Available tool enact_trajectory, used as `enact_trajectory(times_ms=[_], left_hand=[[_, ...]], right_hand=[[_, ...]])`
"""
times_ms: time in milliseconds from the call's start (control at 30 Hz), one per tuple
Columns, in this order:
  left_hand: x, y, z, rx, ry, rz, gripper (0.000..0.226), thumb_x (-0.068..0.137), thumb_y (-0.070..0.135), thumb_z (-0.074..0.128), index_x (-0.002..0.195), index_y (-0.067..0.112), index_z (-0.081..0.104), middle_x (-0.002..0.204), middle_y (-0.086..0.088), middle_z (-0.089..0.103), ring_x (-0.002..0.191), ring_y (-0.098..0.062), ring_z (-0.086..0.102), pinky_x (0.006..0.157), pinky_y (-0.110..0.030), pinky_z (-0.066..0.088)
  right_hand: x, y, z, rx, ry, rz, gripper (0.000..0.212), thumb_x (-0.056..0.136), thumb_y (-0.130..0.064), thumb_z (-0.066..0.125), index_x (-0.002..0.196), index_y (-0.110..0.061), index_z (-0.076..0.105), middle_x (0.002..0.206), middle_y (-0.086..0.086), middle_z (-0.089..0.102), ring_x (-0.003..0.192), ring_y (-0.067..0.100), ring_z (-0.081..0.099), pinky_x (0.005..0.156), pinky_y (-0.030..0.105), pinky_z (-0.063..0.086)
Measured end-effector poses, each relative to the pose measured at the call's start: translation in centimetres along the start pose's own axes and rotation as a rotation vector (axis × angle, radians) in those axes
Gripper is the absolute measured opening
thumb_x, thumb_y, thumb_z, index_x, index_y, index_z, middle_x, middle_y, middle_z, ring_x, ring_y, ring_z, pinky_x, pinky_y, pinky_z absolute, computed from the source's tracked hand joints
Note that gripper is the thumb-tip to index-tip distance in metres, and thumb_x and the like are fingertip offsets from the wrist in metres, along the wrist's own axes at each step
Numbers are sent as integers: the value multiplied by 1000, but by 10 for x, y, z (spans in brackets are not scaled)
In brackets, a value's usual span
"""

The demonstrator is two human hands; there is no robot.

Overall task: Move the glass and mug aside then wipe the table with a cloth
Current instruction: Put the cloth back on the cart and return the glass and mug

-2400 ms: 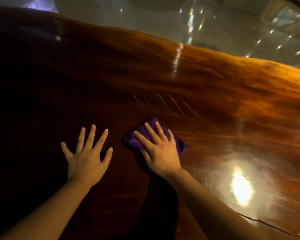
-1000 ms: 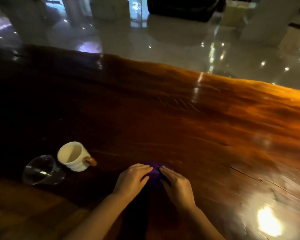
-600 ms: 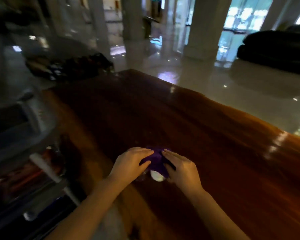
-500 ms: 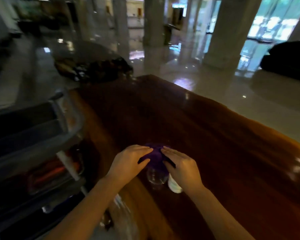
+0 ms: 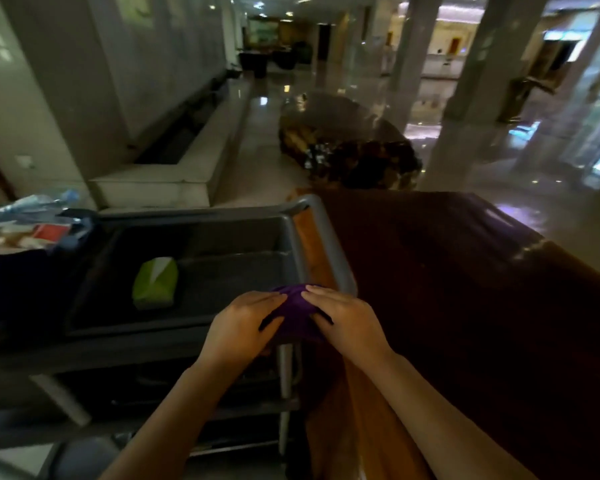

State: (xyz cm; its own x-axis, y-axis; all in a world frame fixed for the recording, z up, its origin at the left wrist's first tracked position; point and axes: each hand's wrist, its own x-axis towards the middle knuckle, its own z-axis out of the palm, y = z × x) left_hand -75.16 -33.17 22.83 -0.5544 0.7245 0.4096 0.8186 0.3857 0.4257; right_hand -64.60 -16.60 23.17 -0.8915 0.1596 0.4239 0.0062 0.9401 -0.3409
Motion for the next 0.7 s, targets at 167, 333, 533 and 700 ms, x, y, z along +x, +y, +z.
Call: enact_trajectory(times_ms=[167,333,533,700], left_hand=[[4,-63,5,12,26,-83,37,76,13,69,113,18,62,112,-3,67,103,-17,60,86,-30,48],[-3,-95,32,20,-22,-122,38,78,16,68,115,17,61,116,-4,66,107,-19,59,87,-32,48],[-17,-115,54,114,-95,-107,47,84,22,61,129,21,49,135,-3,52,128,-20,41,105,-43,32],[-21,-119,50,182,-179,-89,55,88,34,51,138,30,29,147,3,35,138,-14,20,111,-49,2]], right_hand=[[51,-3,61,31,-107,-3,43,85,-6,59,126,-16,56,132,3,59,123,15,52,105,26,34],[55,3,103,58,-196,50,45,85,-2,58,128,-14,54,135,4,56,127,15,48,107,26,32],[49,8,126,1,-287,43,51,87,-6,57,136,-15,44,145,5,44,136,15,34,112,25,13],[40,9,122,-36,-283,59,54,89,-16,57,139,-20,38,149,2,38,139,13,27,114,29,10]])
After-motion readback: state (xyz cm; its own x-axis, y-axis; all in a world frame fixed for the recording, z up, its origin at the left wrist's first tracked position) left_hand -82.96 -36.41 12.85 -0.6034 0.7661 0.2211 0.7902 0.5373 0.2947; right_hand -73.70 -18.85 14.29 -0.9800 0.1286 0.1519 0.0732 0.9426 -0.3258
